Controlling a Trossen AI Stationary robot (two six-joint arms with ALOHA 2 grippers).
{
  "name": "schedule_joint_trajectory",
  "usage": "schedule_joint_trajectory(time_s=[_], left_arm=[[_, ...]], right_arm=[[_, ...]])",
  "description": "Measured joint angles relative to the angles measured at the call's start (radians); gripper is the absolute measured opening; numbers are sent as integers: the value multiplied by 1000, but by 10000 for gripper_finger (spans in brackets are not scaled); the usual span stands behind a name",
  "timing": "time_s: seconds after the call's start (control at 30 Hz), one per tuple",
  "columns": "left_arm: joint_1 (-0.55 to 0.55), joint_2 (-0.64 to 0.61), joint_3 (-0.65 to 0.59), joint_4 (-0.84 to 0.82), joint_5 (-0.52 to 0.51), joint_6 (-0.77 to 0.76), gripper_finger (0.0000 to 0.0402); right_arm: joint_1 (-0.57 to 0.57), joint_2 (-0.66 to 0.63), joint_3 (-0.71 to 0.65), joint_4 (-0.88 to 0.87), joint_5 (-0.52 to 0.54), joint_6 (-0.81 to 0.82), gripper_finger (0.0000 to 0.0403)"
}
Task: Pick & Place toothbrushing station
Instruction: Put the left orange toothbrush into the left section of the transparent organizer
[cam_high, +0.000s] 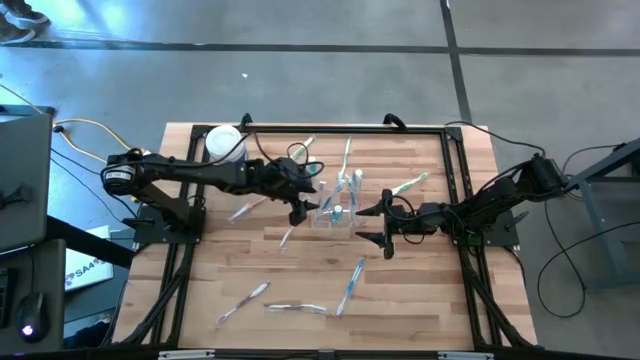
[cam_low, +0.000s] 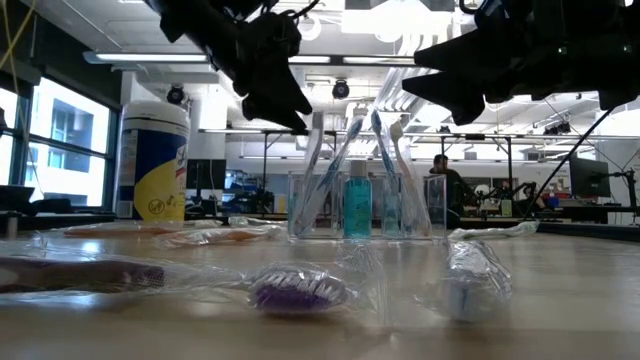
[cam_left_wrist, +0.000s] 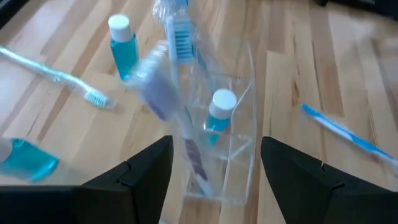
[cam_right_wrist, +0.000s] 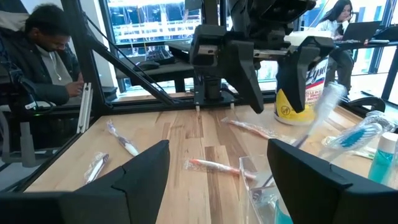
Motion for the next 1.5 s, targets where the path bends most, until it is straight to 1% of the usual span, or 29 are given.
schedule_joint_trajectory(time_s=[0.43, 0.57, 0.7, 0.83, 1.0, 1.07, 1.33, 1.5], left_arm=[[0, 0, 152, -287, -1, 4, 242], [0, 0, 202, -379, -1, 26, 242], [0, 0, 252, -518, -2, 29, 242], [0, 0, 283, -677, -28, 36, 242], [0, 0, 283, -884, -32, 2, 242], [0, 0, 269, -926, -33, -1, 242], [0, 6, 118, -911, -35, -27, 242], [0, 8, 47, -842, -41, -19, 242]], right_arm=[[0, 0, 0, -3, 0, 0, 262], [0, 0, 0, -3, 0, 0, 262], [0, 0, 0, -3, 0, 0, 262], [0, 0, 0, -2, 0, 0, 262], [0, 0, 0, -2, 0, -1, 262], [0, 0, 0, -2, 0, -1, 262], [0, 0, 0, 3, 0, 0, 262], [0, 0, 0, 3, 0, 2, 262]])
